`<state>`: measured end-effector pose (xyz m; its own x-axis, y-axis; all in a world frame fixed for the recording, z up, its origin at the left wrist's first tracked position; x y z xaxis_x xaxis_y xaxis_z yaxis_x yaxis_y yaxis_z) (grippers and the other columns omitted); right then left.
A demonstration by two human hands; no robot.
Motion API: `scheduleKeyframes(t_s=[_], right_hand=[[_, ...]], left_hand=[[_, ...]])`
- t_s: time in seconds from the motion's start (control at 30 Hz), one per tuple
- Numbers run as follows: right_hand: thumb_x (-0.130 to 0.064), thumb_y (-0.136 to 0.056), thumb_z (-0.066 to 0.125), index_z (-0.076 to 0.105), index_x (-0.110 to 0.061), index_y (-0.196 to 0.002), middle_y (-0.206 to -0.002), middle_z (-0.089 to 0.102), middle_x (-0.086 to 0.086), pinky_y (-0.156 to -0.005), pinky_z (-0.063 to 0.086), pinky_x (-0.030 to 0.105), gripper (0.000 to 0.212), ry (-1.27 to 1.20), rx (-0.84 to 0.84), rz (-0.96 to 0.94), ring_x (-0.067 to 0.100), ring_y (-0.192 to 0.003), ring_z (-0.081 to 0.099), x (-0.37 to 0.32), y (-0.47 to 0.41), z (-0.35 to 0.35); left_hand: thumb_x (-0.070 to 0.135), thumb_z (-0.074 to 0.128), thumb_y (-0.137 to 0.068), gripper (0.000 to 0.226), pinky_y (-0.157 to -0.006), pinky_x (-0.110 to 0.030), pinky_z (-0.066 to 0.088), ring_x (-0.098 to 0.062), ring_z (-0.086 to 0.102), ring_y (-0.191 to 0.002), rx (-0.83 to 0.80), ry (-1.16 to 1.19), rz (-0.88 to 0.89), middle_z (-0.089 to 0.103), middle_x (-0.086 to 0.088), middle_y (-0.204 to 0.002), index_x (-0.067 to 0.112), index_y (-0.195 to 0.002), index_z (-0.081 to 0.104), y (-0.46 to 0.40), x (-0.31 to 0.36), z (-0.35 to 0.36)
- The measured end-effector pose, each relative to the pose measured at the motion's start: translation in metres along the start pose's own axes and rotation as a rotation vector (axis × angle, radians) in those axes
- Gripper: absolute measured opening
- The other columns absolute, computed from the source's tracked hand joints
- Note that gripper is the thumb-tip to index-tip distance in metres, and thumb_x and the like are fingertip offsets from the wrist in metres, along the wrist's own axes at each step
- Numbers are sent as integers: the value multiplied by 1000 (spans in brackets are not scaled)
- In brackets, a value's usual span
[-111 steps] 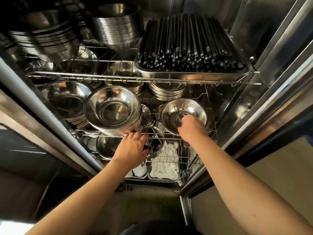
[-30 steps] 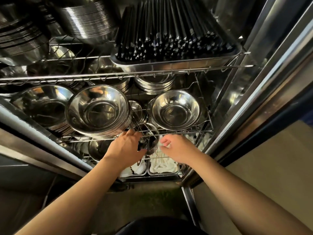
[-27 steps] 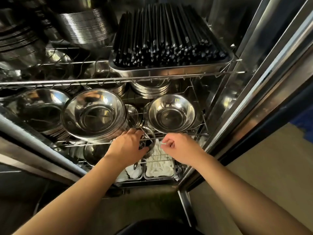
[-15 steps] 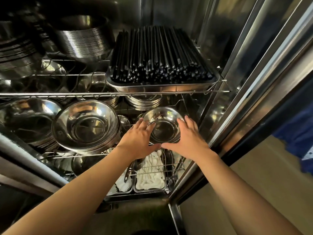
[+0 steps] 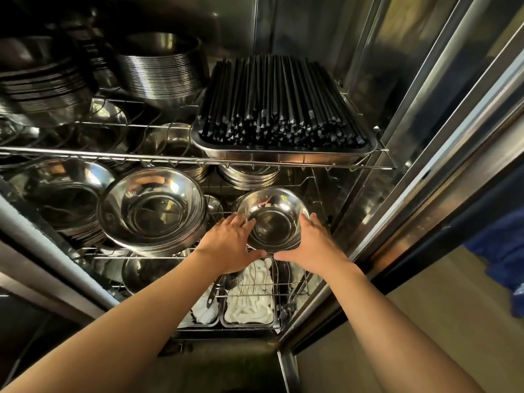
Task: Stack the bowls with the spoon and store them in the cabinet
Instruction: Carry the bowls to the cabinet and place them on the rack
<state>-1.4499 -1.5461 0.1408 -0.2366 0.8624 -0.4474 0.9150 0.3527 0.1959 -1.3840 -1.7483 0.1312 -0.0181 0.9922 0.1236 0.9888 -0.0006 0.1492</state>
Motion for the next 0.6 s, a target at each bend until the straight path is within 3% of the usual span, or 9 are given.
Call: scheduleKeyframes(t_s=[0.23,0.6], right_hand=[[-71,-58,80,3,-25,-160,-168,5,10,-117,18,51,136,4,-18,-68,27,-153,3,-8,0,11],[-71,-60,80,-7,-26,-159,-167,0,13,-117,18,51,139,23,-39,-111,31,-153,5,-28,1,20]], left_hand=[[78,44,-82,92,-115,-51,33,-28,20,-152,15,32,-56,18,-4,-167,27,-156,21,15,-10,0],[63,51,-90,84,-116,-51,33,-34,23,-150,5,104,-100,22,-9,-165,25,-157,19,31,-19,0]])
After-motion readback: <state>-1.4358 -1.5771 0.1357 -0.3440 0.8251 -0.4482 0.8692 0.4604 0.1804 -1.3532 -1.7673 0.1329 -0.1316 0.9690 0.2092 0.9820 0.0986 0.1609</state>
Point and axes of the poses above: each hand's wrist, its own y-axis away from the middle knuckle, its own z-axis out of the palm, x = y × z, the point moved 1 cm from there along -y, towards the middle knuckle
